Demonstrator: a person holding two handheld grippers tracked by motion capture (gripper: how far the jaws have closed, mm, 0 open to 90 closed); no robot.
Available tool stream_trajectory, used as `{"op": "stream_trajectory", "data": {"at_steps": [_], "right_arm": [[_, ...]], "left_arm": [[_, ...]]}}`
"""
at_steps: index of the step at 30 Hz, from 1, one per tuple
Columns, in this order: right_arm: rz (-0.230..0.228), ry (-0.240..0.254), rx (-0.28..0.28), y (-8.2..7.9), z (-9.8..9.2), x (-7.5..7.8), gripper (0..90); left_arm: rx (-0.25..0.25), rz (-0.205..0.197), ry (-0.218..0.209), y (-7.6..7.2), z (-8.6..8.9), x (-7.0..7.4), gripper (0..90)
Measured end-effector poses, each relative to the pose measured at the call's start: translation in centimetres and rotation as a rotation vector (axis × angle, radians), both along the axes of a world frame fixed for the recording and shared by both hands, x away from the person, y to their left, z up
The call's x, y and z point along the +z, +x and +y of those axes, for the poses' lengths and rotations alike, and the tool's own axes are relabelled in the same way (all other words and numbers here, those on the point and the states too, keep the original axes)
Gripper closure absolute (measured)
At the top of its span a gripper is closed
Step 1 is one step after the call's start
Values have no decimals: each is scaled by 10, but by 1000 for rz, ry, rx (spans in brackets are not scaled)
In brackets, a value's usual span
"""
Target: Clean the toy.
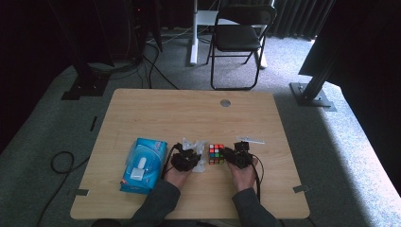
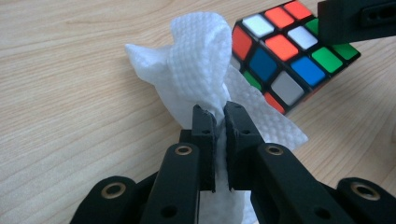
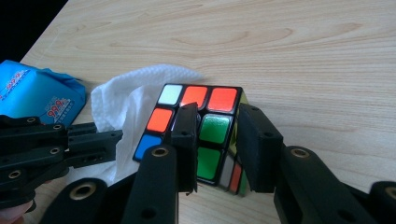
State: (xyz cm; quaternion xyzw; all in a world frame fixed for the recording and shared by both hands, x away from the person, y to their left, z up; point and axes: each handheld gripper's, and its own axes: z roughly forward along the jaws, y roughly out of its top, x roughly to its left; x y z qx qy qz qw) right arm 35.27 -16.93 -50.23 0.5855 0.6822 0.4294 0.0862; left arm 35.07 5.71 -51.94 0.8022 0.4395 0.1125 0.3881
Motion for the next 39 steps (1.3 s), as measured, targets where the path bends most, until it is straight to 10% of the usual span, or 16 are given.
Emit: {"op": "stream_trajectory", "data": {"at_steps": [39], "right_arm": [[-14, 11, 5, -5, 3, -2, 699]], "left_arm": [[-17, -53, -35, 7, -10, 19, 840]]}}
